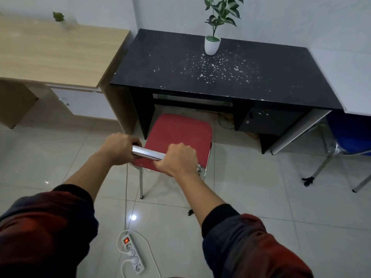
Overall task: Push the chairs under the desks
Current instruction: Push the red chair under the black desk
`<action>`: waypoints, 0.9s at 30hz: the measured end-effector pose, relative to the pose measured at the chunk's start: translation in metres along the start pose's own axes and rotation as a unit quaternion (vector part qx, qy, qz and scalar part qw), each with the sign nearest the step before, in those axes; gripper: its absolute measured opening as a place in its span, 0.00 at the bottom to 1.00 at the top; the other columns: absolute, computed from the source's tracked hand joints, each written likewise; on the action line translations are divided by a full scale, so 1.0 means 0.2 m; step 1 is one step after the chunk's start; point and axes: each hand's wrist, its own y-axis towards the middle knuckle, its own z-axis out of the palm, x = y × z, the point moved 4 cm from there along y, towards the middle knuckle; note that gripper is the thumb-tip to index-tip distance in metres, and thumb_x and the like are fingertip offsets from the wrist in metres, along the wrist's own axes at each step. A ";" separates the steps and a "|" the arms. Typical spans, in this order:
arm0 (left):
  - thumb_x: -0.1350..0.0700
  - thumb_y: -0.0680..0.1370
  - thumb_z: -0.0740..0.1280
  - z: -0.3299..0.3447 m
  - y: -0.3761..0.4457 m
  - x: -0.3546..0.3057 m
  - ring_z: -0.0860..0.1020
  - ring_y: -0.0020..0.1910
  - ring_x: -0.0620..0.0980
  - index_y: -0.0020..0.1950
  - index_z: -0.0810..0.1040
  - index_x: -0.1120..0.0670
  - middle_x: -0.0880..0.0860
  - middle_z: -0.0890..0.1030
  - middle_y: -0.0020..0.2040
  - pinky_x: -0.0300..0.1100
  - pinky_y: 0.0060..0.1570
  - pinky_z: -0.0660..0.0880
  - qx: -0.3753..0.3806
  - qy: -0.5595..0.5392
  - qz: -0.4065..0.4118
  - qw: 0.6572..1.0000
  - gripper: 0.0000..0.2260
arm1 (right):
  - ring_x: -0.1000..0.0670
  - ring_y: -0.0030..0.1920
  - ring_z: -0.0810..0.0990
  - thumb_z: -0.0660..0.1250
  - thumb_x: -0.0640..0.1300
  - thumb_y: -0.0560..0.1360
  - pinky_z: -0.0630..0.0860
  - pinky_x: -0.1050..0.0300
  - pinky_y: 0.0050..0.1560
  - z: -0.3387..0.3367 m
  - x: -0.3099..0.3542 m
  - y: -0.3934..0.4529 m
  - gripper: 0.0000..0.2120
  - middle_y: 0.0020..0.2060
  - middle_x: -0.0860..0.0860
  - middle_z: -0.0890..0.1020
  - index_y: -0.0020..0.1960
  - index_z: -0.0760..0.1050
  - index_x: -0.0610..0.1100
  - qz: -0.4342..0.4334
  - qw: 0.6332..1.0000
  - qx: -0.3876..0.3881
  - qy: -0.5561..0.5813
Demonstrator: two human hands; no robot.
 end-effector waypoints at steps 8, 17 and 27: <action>0.40 0.72 0.70 -0.10 0.29 -0.36 0.82 0.44 0.52 0.57 0.82 0.41 0.46 0.85 0.46 0.42 0.41 0.75 -0.063 -0.018 -0.015 0.998 0.15 | 0.47 0.31 0.76 0.66 0.76 0.65 0.68 0.56 0.34 -0.23 -0.42 0.28 0.30 0.28 0.53 0.74 0.37 0.76 0.47 -0.019 0.998 -0.028 -0.049; 0.43 0.71 0.70 -0.08 0.57 -0.76 0.82 0.40 0.54 0.56 0.84 0.43 0.48 0.84 0.41 0.42 0.38 0.76 -0.101 -0.047 -0.041 0.993 0.14 | 0.49 0.32 0.78 0.59 0.81 0.54 0.75 0.57 0.35 -0.40 -0.90 0.56 0.36 0.29 0.54 0.78 0.36 0.79 0.50 -0.042 0.998 -0.027 -0.042; 0.49 0.73 0.69 0.05 0.76 -1.22 0.80 0.41 0.52 0.51 0.83 0.47 0.48 0.82 0.42 0.41 0.36 0.65 -0.129 -0.035 -0.071 0.989 0.09 | 0.48 0.32 0.79 0.53 0.73 0.54 0.74 0.57 0.35 -0.40 -1.43 0.74 0.33 0.29 0.53 0.79 0.39 0.79 0.49 -0.086 0.995 -0.019 -0.056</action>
